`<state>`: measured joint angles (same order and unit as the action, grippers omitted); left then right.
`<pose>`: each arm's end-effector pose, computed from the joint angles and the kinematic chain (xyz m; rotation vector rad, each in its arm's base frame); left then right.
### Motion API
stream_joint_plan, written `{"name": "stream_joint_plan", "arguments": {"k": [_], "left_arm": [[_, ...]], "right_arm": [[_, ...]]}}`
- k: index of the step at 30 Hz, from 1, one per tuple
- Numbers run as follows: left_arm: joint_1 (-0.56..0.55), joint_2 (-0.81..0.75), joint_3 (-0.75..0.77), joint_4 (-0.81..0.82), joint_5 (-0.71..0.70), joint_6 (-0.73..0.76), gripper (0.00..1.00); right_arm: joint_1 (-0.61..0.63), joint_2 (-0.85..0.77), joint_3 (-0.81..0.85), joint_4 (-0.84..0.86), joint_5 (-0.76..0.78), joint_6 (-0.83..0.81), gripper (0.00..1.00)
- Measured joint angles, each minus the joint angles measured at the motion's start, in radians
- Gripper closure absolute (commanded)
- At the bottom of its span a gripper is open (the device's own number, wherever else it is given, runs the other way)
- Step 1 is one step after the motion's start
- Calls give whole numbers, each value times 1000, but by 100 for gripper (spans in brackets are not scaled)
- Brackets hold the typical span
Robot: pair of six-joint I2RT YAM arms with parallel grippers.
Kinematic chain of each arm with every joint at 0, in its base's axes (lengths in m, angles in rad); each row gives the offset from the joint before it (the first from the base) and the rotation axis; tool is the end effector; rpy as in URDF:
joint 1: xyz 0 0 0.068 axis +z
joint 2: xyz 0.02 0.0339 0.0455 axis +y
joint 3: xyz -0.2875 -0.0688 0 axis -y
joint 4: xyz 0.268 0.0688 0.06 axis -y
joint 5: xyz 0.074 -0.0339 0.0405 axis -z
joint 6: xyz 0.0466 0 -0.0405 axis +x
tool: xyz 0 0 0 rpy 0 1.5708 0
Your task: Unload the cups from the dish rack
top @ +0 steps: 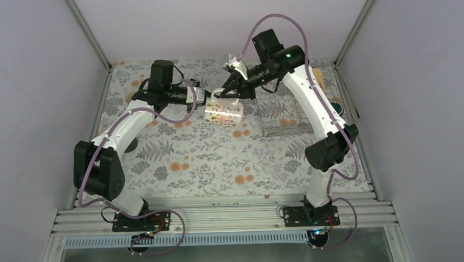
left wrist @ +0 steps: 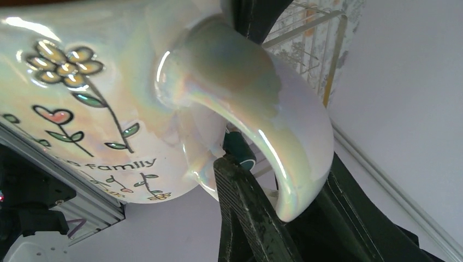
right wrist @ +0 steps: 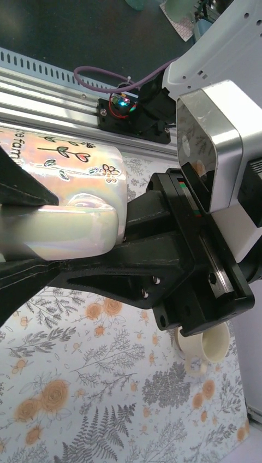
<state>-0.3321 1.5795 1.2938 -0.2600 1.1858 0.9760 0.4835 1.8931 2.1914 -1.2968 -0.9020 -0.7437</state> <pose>0.3402 -0.1630 0.3355 1.5623 0.9672 -0.7922 0.3419 0.2208 0.4358 -1.5819 1.6806 1.0100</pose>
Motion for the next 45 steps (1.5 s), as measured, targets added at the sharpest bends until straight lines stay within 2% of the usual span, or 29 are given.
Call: {"name": "stream_joint_plan", "arguments": {"k": [3, 5, 10, 17, 20, 27, 32, 34, 39, 45], "left_arm": [[0, 0, 0, -15, 3, -2, 98], [-2, 0, 0, -22, 0, -6, 98], [-24, 0, -6, -80, -34, -13, 98], [-13, -14, -5, -146, -89, -2, 98], [7, -17, 11, -215, -140, 39, 98], [57, -13, 120, -486, -410, 220, 98], [137, 53, 264, -727, -615, 366, 98], [183, 79, 306, -787, -698, 411, 98], [261, 88, 308, -885, -912, 501, 98], [266, 88, 256, -948, -1020, 536, 98]], "right_arm": [[1, 0, -8, 3, 2, 13, 75], [1, -1, -14, 5, 3, 16, 52], [12, -18, -21, 77, 31, 41, 38], [13, -79, -75, 159, 143, 85, 32], [13, -122, -128, 203, 238, 94, 31], [-4, -272, -300, 293, 515, 90, 30], [-48, -313, -355, 341, 657, 90, 29], [-62, -319, -381, 351, 698, 91, 24], [-73, -322, -436, 373, 765, 95, 22], [-73, -362, -500, 389, 785, 95, 22]]}}
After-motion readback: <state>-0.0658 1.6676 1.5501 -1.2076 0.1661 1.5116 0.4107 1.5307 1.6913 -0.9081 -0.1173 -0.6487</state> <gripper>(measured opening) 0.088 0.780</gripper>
